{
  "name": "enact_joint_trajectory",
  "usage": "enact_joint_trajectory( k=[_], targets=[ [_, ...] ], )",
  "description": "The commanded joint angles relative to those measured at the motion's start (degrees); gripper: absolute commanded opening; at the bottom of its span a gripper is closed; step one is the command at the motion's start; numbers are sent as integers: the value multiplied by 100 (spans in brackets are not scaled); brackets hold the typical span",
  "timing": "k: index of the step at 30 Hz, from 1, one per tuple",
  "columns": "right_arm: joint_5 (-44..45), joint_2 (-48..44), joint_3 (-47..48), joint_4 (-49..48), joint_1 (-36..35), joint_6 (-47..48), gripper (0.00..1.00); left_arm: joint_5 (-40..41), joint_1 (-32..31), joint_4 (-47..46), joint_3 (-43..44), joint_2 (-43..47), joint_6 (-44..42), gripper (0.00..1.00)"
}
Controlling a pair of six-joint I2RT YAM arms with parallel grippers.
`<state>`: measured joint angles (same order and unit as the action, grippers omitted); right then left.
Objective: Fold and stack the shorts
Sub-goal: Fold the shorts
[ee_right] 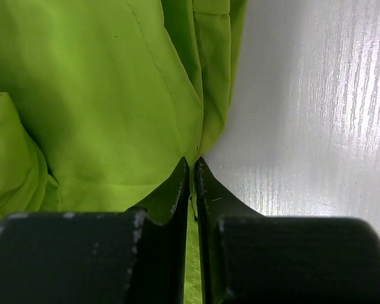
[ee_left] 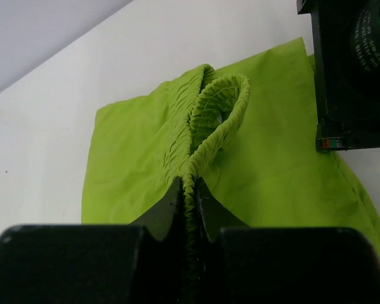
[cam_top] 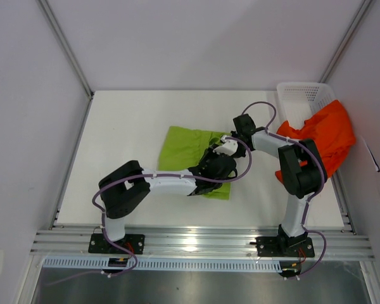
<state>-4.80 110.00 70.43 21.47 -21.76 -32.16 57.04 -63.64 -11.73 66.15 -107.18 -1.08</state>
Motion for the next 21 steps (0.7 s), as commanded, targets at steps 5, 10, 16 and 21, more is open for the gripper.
enact_joint_trajectory(
  k=[5, 10, 16, 21],
  targets=[
    [-214, 206, -197, -73, 119, -1, 8, 159, -26, -49, 188, -14, 644, 14],
    [-267, 189, -223, -117, 189, -9, 9, -105, -35, -32, 126, 38, 881, 76],
    [-294, 163, -197, -65, 295, -9, 13, -990, -17, -488, -681, 1276, 1101, 99],
    [-364, 101, -179, -12, 418, -27, 33, -1799, 201, -559, -1366, 2610, 1338, 99]
  ],
)
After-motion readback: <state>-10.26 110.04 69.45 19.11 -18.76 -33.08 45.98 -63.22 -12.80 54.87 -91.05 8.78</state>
